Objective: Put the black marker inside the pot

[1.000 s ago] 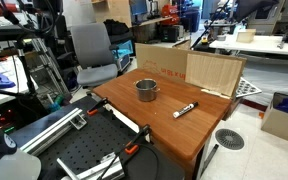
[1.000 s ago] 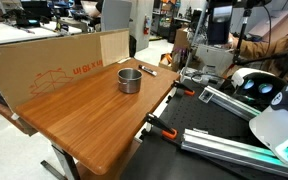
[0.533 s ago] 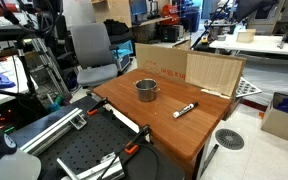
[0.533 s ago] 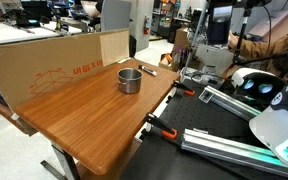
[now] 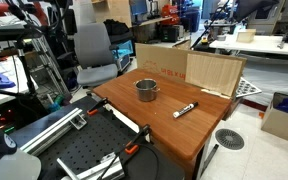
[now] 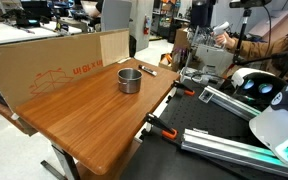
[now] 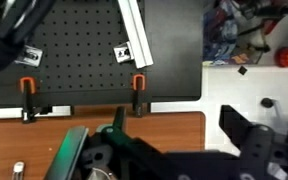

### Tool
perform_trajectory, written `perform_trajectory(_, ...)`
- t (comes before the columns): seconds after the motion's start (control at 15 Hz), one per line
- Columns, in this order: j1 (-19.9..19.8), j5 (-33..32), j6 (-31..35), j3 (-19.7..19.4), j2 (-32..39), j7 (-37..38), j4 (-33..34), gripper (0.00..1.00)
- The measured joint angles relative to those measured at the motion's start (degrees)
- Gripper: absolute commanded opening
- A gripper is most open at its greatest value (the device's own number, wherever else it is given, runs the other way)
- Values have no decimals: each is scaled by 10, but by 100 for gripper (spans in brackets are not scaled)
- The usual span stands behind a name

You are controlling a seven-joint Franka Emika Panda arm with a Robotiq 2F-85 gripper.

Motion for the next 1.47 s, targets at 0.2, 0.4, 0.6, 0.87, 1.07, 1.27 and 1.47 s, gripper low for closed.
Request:
perform_trajectory(0.2, -26, -21, 25, -24, -6, -16, -2, 100)
perform_trajectory(0.4, -58, -51, 68, -53, -20, -39, -13, 100)
perform_trajectory(0.6, -88, -63, 87, -96, -27, -74, -16, 100)
perform_trajectory(0.87, -127, -72, 110, -161, -25, -138, -11, 100)
perform_trajectory(1.07, -143, -72, 110, -211, -7, -187, 8, 100)
perform_trajectory(1.27, -147, -71, 110, -243, 33, -210, 41, 100)
perform_trajectory(1.47, -147, -59, 111, -253, 94, -211, 87, 100)
